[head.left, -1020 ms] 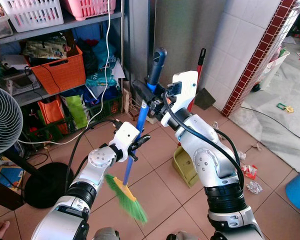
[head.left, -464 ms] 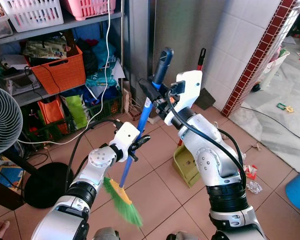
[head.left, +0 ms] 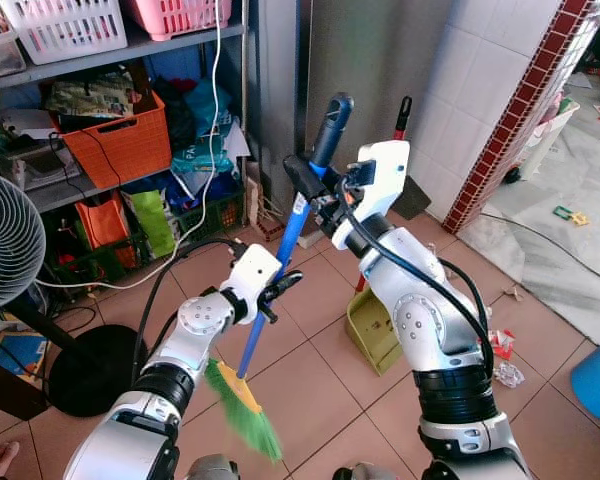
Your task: Sweep floor
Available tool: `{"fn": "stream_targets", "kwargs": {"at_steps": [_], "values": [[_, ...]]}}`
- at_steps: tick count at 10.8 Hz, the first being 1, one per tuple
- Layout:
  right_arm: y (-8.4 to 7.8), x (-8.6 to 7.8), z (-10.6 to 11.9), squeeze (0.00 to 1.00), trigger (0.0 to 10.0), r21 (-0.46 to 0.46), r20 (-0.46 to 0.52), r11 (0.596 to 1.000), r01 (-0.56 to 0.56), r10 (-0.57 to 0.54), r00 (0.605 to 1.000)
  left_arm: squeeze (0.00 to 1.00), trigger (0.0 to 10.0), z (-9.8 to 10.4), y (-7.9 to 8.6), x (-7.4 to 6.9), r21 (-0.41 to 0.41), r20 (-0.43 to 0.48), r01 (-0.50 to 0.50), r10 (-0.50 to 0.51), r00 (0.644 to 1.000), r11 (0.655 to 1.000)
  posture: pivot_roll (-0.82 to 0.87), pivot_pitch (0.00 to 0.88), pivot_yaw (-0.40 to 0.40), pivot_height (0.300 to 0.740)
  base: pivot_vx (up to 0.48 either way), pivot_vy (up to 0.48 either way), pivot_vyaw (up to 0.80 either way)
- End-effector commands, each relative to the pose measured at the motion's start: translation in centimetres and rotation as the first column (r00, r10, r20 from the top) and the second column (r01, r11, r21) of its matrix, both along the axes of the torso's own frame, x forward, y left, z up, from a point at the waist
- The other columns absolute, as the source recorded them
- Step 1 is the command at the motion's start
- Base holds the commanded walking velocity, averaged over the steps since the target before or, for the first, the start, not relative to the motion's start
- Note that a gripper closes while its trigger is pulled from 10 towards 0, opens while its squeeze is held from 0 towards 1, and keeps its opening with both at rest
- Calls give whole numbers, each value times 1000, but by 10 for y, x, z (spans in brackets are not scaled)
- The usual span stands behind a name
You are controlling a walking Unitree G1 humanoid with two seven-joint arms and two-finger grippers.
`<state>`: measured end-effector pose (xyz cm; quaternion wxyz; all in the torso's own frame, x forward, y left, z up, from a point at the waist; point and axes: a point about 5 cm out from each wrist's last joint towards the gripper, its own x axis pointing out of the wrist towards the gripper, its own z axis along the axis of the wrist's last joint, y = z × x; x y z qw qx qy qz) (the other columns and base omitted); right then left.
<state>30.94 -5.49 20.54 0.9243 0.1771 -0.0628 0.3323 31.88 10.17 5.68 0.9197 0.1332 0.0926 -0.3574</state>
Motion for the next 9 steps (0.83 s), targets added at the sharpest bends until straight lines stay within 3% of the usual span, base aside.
{"fn": "stream_targets", "kwargs": {"at_steps": [1,4,6,9], "values": [[3,0,10,0,0,53,20,998,-31,30,999,1000,10000,8,-3,6,5,30,15,-15,999,1000,-37,0,-36,740,0,0,0],[-2,3,11,0,0,26,37,1000,11,-12,999,1000,10000,16,-4,6,49,73,51,-54,996,998,-34,0,-35,740,0,0,0],[-11,7,6,0,0,-55,88,995,86,-80,993,1000,10000,31,-7,1,-34,95,74,-71,993,997,-32,0,-29,740,0,0,0],[-28,15,0,0,0,-167,175,957,237,-208,962,1000,10000,43,-6,-10,-139,90,64,-51,995,988,-11,0,-19,740,0,0,0]]}}
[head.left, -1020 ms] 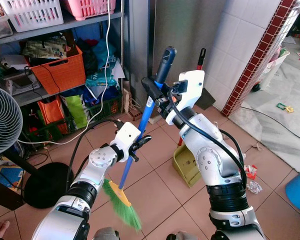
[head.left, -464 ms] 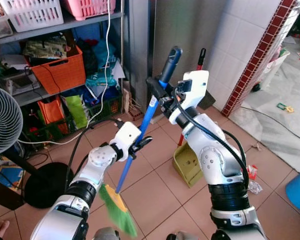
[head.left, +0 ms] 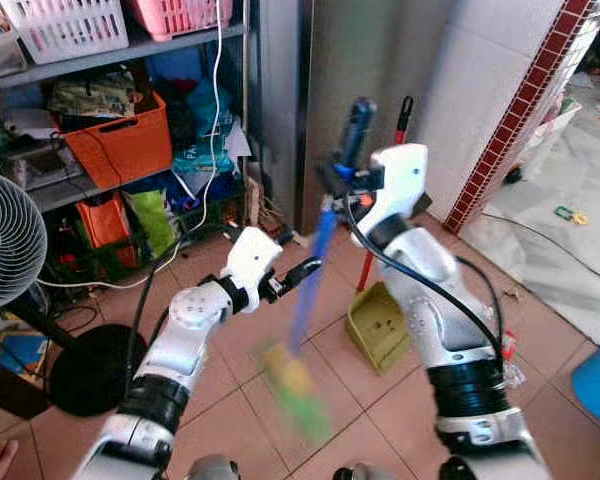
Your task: Sweep floor
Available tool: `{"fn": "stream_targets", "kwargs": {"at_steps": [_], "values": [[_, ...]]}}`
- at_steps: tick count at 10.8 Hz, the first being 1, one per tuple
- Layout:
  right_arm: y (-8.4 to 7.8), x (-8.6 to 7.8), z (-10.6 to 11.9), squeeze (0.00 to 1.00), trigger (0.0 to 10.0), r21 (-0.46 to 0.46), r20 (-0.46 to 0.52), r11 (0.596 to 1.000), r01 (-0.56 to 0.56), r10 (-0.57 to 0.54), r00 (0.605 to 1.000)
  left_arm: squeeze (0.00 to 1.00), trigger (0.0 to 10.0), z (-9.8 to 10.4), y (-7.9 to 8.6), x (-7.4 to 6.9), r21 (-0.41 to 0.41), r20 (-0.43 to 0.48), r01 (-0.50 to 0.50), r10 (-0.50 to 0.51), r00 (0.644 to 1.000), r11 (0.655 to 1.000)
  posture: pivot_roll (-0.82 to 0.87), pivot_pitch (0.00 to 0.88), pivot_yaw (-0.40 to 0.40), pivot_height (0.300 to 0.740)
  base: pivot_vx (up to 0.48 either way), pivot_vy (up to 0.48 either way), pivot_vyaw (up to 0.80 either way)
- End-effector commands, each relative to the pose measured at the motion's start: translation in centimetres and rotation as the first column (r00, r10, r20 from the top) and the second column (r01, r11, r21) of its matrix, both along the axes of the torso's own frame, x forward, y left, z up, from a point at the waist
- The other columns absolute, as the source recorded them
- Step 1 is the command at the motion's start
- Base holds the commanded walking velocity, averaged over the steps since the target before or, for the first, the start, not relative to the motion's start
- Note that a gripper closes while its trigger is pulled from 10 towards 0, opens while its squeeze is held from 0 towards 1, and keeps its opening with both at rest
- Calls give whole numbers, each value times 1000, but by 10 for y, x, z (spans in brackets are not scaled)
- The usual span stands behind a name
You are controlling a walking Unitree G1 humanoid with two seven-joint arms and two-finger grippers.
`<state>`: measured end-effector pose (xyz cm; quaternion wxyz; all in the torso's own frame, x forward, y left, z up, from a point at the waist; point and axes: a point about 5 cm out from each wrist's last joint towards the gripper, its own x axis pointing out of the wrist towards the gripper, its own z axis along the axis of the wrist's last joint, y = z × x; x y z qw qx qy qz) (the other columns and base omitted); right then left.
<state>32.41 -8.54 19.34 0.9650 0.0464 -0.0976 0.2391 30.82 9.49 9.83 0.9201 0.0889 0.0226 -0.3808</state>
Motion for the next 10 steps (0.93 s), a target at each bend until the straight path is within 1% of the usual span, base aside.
{"fn": "stream_targets", "kwargs": {"at_steps": [1,2,3,4,5,6,7,8,9,10], "values": [[-1,2,10,0,0,-17,72,1000,22,-21,997,1000,10000,1,3,-3,8,-4,0,0,1000,1000,-9,0,-20,740,0,0,0],[-2,1,9,0,0,-47,88,998,39,-34,996,1000,10000,1,6,-6,24,8,-6,6,1000,1000,-10,0,-20,740,0,0,0],[-8,2,4,0,0,-86,105,992,88,-79,991,1000,10000,2,12,-10,-7,12,-56,56,998,998,-3,0,-20,740,0,0,0],[-13,3,-2,0,0,-128,131,984,121,-104,986,1000,10000,3,17,-17,-42,-3,-103,103,995,994,-6,0,-13,740,0,0,0],[-24,4,-10,0,0,-219,175,961,168,-131,976,1000,10000,4,28,-25,-122,-24,-213,211,977,969,-18,0,14,740,0,0,0],[-32,6,-15,0,0,-272,190,941,202,-153,970,1000,10000,2,35,-27,-117,-27,-280,279,960,953,-20,0,28,740,0,0,0],[-43,8,-24,0,10000,-324,183,916,235,-183,966,1000,10000,1,40,-30,-129,-43,-306,303,952,943,-22,0,35,740,0,0,0],[-48,12,-31,0,10000,-355,156,897,263,-221,963,1000,10000,0,44,-34,-132,-34,-324,323,946,937,-26,0,38,740,0,0,0],[-51,13,-35,0,10000,-327,143,900,290,-256,956,1000,10000,-1,47,-37,-131,-44,-358,355,934,924,-19,0,29,740,0,0,0],[-55,13,-40,0,10000,-276,126,885,374,-353,927,1000,10000,-1,50,-40,-125,-49,-402,399,916,907,3,0,4,740,0,0,0]]}}
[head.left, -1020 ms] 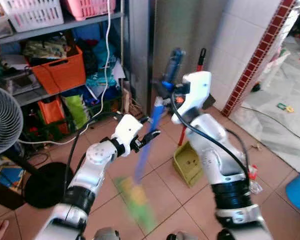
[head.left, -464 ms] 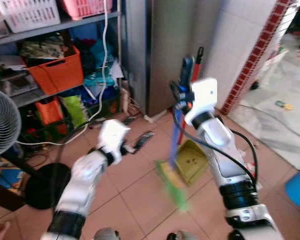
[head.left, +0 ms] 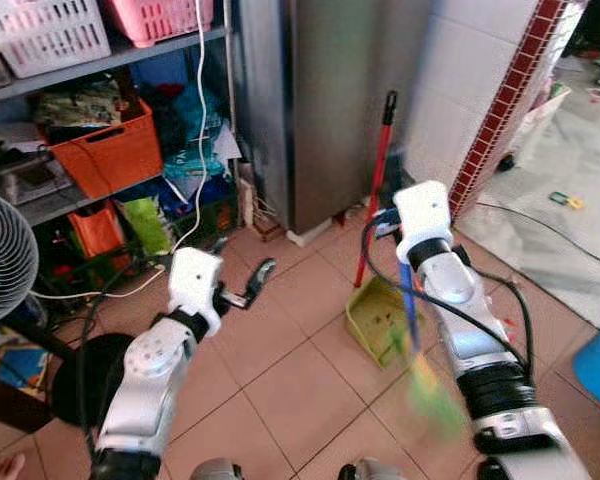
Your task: Sweep floor
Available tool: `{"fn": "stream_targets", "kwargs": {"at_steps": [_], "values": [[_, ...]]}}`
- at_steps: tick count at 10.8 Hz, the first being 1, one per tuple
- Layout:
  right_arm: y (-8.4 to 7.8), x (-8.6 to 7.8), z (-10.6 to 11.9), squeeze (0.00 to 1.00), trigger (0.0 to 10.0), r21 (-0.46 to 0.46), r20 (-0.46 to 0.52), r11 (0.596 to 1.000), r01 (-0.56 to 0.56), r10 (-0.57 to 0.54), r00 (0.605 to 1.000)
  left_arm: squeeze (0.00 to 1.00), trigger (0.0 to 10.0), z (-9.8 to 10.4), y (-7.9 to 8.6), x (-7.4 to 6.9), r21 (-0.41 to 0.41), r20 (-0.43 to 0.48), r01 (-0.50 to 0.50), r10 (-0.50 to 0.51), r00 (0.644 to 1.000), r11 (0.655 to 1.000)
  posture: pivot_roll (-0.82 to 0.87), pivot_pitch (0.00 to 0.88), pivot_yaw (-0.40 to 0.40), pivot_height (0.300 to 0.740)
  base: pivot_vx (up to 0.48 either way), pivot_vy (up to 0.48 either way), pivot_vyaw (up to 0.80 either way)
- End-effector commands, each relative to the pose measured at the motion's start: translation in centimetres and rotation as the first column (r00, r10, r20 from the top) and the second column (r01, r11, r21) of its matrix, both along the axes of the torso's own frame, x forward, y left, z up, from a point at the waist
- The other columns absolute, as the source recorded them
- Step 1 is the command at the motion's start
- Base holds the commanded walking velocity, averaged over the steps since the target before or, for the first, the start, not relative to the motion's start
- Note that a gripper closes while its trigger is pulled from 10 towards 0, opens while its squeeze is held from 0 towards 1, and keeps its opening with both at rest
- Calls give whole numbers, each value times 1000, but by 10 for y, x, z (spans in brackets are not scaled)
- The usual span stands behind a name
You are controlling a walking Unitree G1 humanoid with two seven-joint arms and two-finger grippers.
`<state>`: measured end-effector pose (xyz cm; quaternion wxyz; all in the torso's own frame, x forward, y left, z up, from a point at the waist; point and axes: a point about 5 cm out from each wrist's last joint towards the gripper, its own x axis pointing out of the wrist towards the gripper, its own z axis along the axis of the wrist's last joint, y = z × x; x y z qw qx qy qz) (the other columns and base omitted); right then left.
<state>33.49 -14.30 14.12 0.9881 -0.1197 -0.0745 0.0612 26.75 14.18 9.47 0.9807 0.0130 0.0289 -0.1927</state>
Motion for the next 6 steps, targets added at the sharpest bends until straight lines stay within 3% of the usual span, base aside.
{"fn": "stream_targets", "kwargs": {"at_steps": [1,2,3,4,5,6], "values": [[0,0,8,0,10000,63,45,998,2,-5,999,0,10000,5,4,-1,2,9,-27,27,1000,1000,15,0,-7,740,0,0,0],[-6,-2,6,0,10000,44,78,996,76,-79,994,0,10000,5,6,-5,-2,6,-45,45,999,999,17,0,-17,740,0,0,0],[-16,-3,-1,0,10000,80,35,981,177,-180,983,0,10000,1,11,-11,6,-17,-82,82,997,997,15,0,-26,740,0,0,0],[-20,-7,-3,0,10000,53,56,977,206,-209,976,16,10000,-4,18,-18,-34,-53,-95,93,994,995,-1,0,-10,740,0,0,0],[-26,-10,-10,0,10000,63,29,971,230,-232,972,1000,10000,-6,15,-22,-92,-80,-54,47,996,994,-4,0,-5,740,0,0,0],[-30,-13,-14,0,10000,68,29,967,245,-247,969,1000,10000,-3,7,-20,-75,-76,15,-21,997,997,-11,0,9,740,0,0,0]]}}
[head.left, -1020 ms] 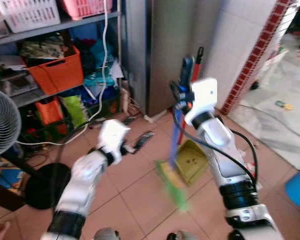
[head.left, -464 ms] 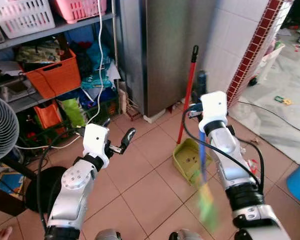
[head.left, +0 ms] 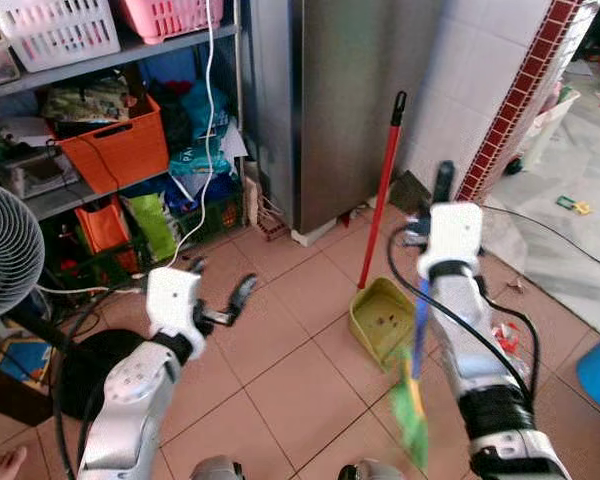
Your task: Sweep floor
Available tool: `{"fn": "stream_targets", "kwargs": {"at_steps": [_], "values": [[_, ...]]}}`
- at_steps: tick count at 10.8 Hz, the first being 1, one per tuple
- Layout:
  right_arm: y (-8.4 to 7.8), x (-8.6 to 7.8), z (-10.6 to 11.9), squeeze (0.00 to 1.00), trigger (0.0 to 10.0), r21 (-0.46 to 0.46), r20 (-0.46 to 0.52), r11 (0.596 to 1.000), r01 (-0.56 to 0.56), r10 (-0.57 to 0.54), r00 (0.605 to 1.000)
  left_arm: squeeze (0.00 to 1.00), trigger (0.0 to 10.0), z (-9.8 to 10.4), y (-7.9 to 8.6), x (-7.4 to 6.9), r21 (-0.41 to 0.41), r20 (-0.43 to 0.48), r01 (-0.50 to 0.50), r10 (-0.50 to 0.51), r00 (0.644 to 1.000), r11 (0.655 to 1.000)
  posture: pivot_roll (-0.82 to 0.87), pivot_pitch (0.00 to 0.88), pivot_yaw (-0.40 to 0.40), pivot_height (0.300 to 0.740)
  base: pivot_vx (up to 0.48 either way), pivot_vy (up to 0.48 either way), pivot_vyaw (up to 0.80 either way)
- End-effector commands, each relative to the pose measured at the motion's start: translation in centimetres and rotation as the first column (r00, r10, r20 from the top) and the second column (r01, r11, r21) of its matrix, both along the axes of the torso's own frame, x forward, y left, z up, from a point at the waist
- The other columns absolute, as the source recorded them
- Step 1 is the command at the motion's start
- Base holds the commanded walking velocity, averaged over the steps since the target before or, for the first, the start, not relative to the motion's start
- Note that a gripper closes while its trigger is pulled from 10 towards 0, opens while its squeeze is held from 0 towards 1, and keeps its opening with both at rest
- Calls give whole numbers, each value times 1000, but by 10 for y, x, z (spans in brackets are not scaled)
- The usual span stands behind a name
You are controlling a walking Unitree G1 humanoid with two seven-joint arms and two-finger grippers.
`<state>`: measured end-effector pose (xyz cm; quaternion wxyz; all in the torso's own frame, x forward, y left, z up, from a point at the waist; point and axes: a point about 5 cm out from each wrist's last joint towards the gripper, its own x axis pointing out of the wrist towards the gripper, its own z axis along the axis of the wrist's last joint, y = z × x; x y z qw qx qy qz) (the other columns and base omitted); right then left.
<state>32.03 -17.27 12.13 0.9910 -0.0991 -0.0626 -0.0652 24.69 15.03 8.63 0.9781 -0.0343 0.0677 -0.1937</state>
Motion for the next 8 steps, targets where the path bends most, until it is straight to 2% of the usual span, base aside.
{"fn": "stream_targets", "kwargs": {"at_steps": [1,2,3,4,5,6,7,8], "values": [[-1,0,3,0,10000,10,27,1000,17,-18,999,1000,10000,5,-2,5,23,13,6,-6,1000,1000,-15,0,15,740,0,0,0],[-1,2,5,0,10000,6,32,999,39,-40,999,0,10000,14,-3,19,138,73,-51,41,996,989,-12,0,6,740,0,0,0],[-4,5,8,0,10000,-14,34,998,59,-58,998,0,10000,27,1,28,158,127,-129,110,986,979,16,0,-36,740,0,0,0],[-8,7,8,0,10000,-12,16,996,89,-89,996,0,10000,36,2,32,153,165,-145,119,979,978,3,0,-44,740,0,0,0],[-9,9,5,0,10000,5,-26,991,136,-135,990,0,10000,48,8,33,106,207,-186,161,965,977,-12,0,-44,740,0,0,0],[7,9,6,0,10000,12,0,995,99,-99,995,0,10000,44,11,25,80,200,-220,200,959,972,-9,0,-9,740,0,0,0],[14,6,2,0,10000,47,-10,995,86,-86,996,0,10000,40,12,16,76,184,-233,216,959,969,-10,0,17,740,0,0,0],[13,5,1,0,10000,30,-8,996,84,-83,996,0,10000,41,16,14,49,171,-274,262,950,961,-2,0,15,740,0,0,-800]]}}
